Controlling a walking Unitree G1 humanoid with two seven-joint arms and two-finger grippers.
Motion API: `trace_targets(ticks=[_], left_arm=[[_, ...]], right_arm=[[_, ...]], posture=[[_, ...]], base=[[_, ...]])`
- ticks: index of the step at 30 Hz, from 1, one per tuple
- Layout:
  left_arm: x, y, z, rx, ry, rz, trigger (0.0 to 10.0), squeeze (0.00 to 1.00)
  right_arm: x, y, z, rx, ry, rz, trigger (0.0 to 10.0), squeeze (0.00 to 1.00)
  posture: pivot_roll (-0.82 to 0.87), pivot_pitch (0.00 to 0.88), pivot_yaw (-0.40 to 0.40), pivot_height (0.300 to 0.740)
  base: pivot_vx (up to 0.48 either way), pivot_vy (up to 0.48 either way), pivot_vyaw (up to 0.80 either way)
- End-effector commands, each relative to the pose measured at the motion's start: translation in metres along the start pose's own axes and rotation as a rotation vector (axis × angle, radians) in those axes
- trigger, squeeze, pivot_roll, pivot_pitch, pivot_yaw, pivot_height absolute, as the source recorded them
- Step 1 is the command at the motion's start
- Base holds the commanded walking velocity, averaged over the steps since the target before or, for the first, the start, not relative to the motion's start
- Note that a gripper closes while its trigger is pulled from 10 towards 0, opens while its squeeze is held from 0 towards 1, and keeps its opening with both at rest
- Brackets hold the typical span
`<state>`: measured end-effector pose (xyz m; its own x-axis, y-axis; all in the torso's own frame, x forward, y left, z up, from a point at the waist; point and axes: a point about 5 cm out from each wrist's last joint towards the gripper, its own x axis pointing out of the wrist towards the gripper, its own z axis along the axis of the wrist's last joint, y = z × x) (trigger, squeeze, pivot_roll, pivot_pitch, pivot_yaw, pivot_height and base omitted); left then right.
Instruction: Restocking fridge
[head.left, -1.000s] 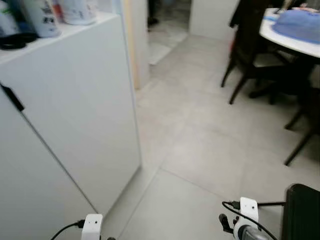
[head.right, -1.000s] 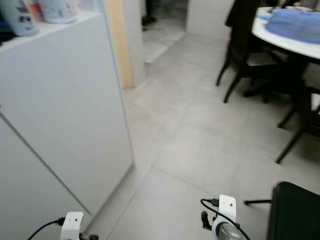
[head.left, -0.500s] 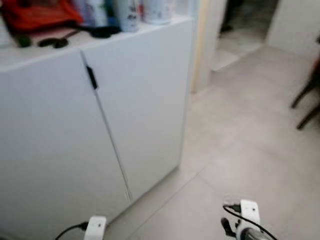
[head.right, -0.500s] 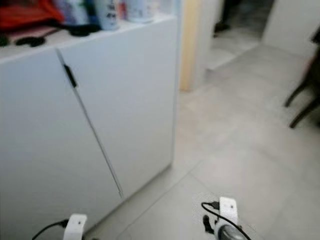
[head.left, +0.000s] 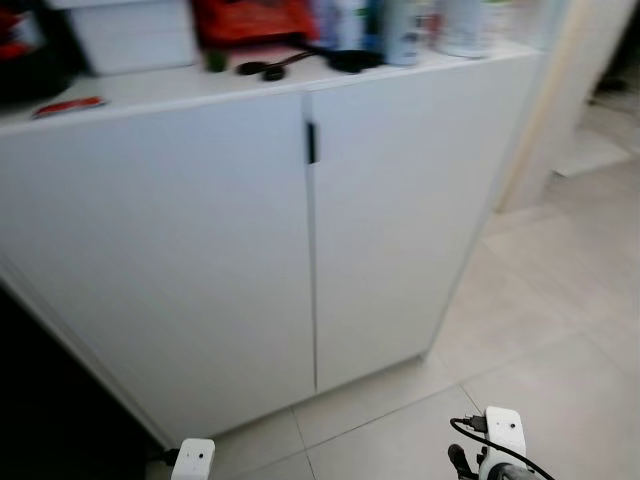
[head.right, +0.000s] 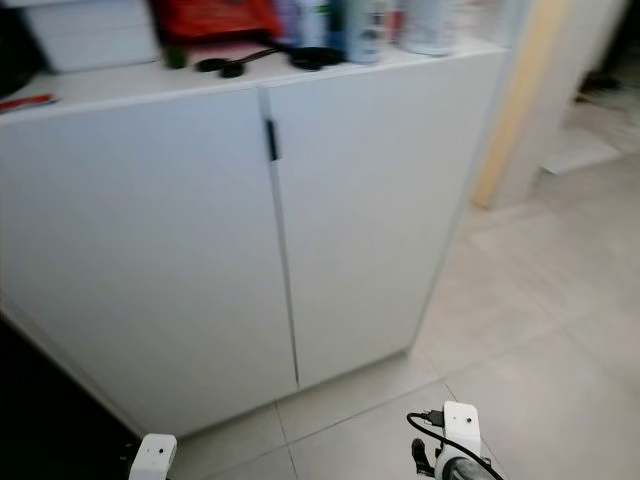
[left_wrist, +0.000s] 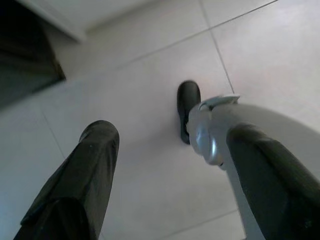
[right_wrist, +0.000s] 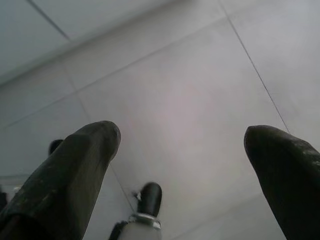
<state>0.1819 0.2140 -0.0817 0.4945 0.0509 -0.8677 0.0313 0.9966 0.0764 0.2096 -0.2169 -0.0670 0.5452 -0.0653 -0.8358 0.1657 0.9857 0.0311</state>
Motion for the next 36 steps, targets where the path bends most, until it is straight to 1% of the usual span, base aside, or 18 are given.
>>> trace_targets(ticks=[1,28,30,34,36], left_arm=[[0.0003,-0.0007,0.0010,0.004,0.004,0.002,10.0,0.00],[0.0004,0.0000,0.0036,0.005,0.001,0.005,10.0,0.00],[0.0004,-0.0001,0.0036,0.005,0.001,0.004,10.0,0.00],[0.0004,-0.0001,0.0031,0.000,0.005,0.005,10.0,0.00],[0.0004,-0.0005,0.0020,-0.019,0.013,0.002,10.0,0.00]], right_arm=[[-0.0002,-0.0016,-0.0001,0.003,0.006,-0.002,10.0,0.00],[0.0000,-0.0010,0.0025,0.007,0.007,-0.003,10.0,0.00],[0.0000,-0.0008,0.0018,0.031,0.007,-0.006,10.0,0.00],[0.0001,-0.0003,0.0016,0.046,0.006,-0.001,10.0,0.00],[0.0001,-0.0003,0.0014,0.050,0.008,-0.002,10.0,0.00]], posture=[[0.06,0.000,-0.048,0.740],[0.07,0.000,-0.050,0.740],[0.07,0.000,-0.050,0.740],[0.07,0.000,-0.050,0.740],[0.06,0.000,-0.052,0.740]], base=[[0.000,0.000,0.74],[0.000,0.000,0.71],[0.000,0.000,0.00],[0.000,0.000,0.00],[0.000,0.199,0.00]])
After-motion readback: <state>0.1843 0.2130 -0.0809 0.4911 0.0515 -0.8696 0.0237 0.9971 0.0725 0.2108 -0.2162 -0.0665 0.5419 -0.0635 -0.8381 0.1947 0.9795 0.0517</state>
